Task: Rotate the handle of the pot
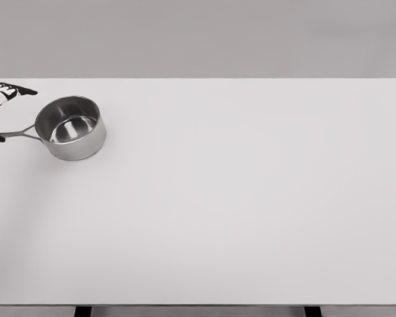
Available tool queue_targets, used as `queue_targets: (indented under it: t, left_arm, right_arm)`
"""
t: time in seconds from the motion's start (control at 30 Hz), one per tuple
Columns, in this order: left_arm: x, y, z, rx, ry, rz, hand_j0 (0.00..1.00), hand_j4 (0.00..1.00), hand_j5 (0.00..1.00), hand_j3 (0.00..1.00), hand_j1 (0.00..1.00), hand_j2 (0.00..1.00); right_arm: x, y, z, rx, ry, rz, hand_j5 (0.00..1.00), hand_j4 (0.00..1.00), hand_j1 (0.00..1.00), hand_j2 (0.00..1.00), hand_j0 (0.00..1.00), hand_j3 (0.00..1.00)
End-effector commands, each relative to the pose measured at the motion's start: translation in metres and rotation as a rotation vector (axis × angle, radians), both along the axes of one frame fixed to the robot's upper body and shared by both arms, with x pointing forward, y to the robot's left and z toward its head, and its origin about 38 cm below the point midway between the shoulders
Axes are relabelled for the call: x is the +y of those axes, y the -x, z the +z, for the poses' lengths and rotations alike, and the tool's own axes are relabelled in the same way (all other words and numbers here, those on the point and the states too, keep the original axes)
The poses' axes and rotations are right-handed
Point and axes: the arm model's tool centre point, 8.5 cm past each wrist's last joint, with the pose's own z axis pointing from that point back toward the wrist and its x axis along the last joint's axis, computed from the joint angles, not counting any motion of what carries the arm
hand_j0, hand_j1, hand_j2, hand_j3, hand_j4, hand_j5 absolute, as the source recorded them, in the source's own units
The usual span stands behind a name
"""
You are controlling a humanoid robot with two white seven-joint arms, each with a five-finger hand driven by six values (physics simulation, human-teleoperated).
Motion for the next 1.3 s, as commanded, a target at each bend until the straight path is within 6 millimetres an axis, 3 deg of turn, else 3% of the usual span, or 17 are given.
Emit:
queue_targets:
  t: [0.0,0.3,0.77,1.27]
  left_arm:
    - [0.001,0.000,0.001,-0.005,0.011,0.008,1.00,1.00,1.00,1.00,1.00,1.00]
    - [0.005,-0.001,0.007,-0.021,0.019,0.020,1.00,1.00,1.00,1.00,1.00,1.00]
    - [0.005,-0.002,0.000,-0.012,0.035,0.029,1.00,1.00,1.00,1.00,1.00,1.00]
    - [0.019,0.001,-0.023,0.041,0.023,0.081,1.00,1.00,1.00,1.00,1.00,1.00]
  right_arm:
    - [0.000,0.000,0.000,0.000,-0.001,0.000,1.00,1.00,1.00,1.00,1.00,1.00]
    - [0.000,0.000,0.000,0.000,0.001,0.000,1.00,1.00,1.00,1.00,1.00,1.00]
    - [0.000,0.000,0.000,0.000,0.001,0.000,1.00,1.00,1.00,1.00,1.00,1.00]
    - [0.000,0.000,0.000,0.000,0.001,0.000,1.00,1.00,1.00,1.00,1.00,1.00]
